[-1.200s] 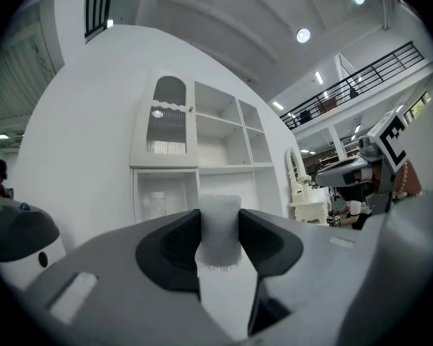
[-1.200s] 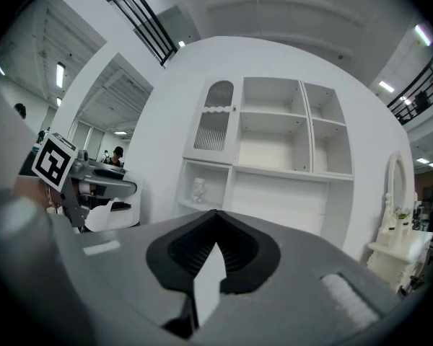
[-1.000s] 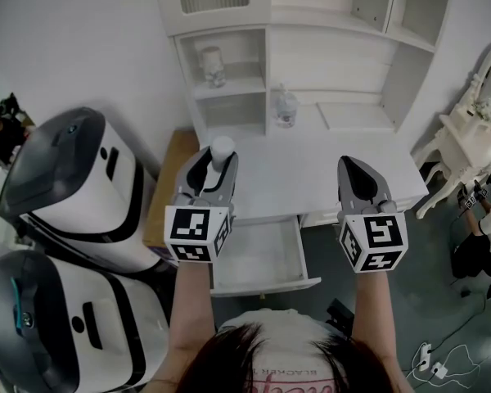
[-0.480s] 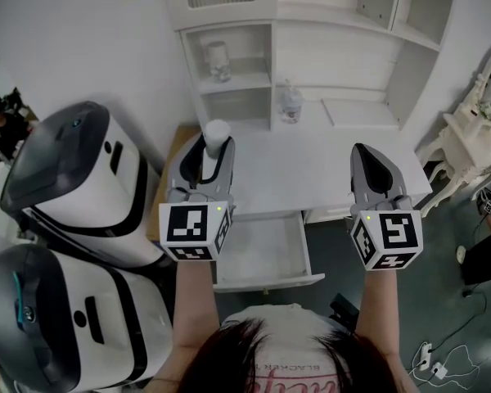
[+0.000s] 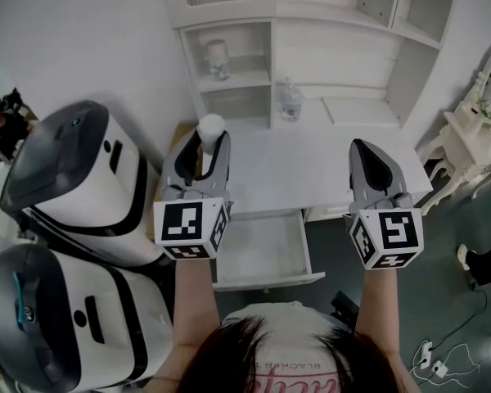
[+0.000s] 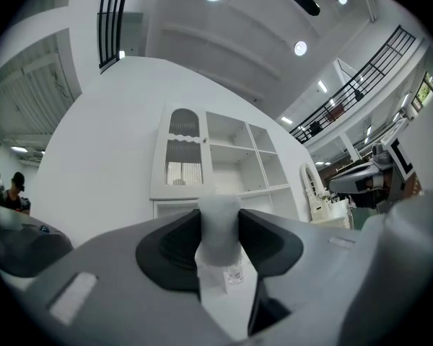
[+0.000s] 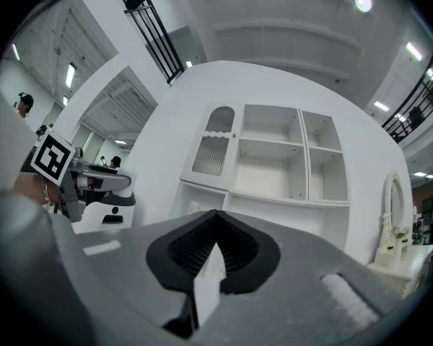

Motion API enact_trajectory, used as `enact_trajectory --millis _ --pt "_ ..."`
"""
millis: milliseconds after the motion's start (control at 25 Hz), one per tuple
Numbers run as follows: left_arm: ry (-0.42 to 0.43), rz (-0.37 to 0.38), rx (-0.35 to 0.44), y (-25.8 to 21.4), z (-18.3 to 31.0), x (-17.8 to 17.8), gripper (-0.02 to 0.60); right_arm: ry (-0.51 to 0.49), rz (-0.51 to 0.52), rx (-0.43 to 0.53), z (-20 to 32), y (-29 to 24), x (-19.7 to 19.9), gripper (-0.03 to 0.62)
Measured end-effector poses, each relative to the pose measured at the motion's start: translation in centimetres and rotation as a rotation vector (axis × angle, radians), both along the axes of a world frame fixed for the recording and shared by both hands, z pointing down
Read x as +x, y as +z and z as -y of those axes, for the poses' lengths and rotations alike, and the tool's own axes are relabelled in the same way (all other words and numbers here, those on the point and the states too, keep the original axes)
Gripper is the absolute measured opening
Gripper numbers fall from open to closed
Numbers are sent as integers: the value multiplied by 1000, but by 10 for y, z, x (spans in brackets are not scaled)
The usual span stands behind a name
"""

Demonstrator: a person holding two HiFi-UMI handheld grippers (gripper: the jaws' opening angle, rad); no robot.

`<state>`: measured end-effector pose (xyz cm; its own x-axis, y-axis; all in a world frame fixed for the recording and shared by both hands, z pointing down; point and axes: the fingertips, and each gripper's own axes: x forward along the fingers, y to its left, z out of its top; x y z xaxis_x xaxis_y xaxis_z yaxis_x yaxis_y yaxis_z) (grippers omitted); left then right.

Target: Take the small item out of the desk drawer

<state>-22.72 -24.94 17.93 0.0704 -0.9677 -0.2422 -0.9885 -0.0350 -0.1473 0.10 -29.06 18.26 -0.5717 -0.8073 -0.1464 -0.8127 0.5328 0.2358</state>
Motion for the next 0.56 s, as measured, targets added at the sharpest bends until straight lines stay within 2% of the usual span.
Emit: enact_trajectory --millis 560 --pt "-27 30 6 0 -4 -3 178 12 6 -1 1 2 7 0"
